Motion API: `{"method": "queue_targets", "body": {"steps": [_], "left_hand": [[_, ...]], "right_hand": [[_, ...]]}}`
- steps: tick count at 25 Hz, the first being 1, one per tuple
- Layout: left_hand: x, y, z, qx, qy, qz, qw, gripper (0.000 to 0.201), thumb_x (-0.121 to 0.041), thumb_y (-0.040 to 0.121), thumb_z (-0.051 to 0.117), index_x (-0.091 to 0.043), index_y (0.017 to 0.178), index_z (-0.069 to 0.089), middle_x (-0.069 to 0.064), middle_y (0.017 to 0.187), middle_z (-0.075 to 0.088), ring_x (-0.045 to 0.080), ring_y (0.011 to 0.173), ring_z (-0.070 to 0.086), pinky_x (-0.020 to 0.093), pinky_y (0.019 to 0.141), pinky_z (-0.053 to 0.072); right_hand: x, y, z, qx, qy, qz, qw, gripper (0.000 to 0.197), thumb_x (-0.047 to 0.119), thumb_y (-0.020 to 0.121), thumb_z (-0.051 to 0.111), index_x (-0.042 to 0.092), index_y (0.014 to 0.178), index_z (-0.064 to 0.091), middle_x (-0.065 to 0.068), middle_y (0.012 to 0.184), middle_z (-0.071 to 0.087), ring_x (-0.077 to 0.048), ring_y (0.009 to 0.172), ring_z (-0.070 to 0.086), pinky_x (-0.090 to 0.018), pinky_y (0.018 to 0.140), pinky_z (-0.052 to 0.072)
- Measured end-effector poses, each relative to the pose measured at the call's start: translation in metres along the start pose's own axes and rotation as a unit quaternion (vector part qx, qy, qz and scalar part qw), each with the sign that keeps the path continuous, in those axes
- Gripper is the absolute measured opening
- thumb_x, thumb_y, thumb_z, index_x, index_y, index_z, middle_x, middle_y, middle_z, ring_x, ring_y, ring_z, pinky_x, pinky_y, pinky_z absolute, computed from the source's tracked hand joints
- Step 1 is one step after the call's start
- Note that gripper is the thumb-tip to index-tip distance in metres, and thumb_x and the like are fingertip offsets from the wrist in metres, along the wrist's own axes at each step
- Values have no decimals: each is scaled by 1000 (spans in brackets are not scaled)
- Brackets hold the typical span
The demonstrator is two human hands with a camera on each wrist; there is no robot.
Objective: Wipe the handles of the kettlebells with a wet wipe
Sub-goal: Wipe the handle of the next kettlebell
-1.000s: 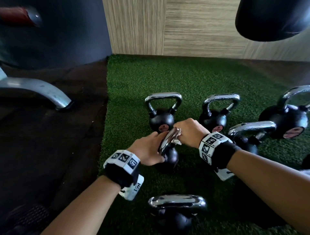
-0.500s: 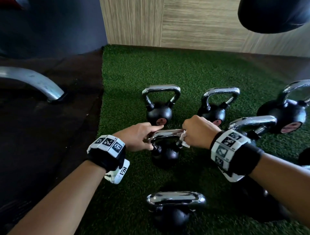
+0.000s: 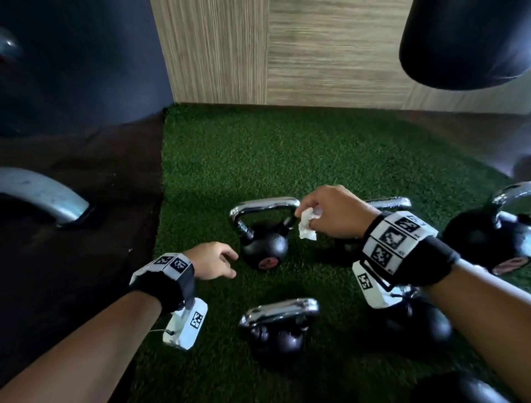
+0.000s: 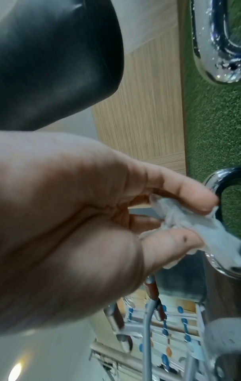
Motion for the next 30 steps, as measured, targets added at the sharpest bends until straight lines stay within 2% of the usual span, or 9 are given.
{"method": "queue_targets", "body": {"steps": [4,8,11,16,20,22,25,27,30], "left_hand": [[8,8,-28,34,-67,-126,989,67,-36,89,74,-33,146,41,2,118,67,17,106,69,31,87,53],[18,9,-54,10,-54,-191,980,79,-33,85,79,-24,152,38,5,122,57,15,88,65,21,56,46],[17,20,-42,-8,-56,-197,979,87,-43,81,80,-22,153,36,5,133,57,12,86,64,17,49,44],[16,47,-11,9,-23,-166,986,104,-61,69,82,-24,154,34,5,139,58,16,103,68,23,70,58],[18,64,1,6,-67,-140,988,120,-67,61,84,-21,157,28,1,142,56,16,106,65,22,61,56],[19,76,14,-27,-162,-131,978,110,-67,57,86,-25,149,42,-1,135,60,18,111,64,27,78,59],[16,103,26,-98,-299,-75,946,92,-73,55,82,-31,134,58,-10,125,67,18,120,62,32,105,48],[17,119,29,-141,-384,-32,912,84,-77,54,77,-35,125,66,-15,119,71,11,118,64,29,105,47],[15,134,29,-199,-428,48,880,57,-71,68,73,-42,117,71,-18,116,73,3,119,63,25,103,46]], "right_hand": [[-21,20,-33,-66,108,25,992,35,16,78,77,24,111,66,9,88,63,-6,78,60,-11,58,39],[-34,39,-42,-111,141,39,983,15,17,75,78,18,91,76,4,87,70,-12,82,63,-15,59,43],[-34,54,-32,-110,153,31,982,14,16,76,79,18,90,79,4,85,67,-9,81,60,-12,57,39],[-26,78,-13,-111,154,13,982,18,12,77,75,16,95,76,-2,97,71,-13,86,62,-21,71,45],[-10,93,-5,-92,143,-14,985,17,9,80,74,16,96,73,-3,97,71,-16,88,67,-28,76,55],[-4,102,4,-70,117,-32,990,17,10,82,74,16,97,78,-3,99,71,-12,87,64,-23,77,52],[-7,110,10,-79,97,-41,991,22,12,82,75,17,103,79,0,100,68,-5,81,57,-9,71,41],[-8,114,18,-82,93,-42,991,24,13,82,76,19,106,78,4,99,64,1,76,55,-3,68,36],[-4,115,30,-65,72,-52,994,26,14,86,76,20,111,76,10,100,61,5,75,52,-9,73,42]]}}
Point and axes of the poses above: each hand's wrist, its own y-axis towards the middle knuckle, its own z-axis out of the palm, x = y × z, the point moved 9 cm from there along y, towards the middle knuckle
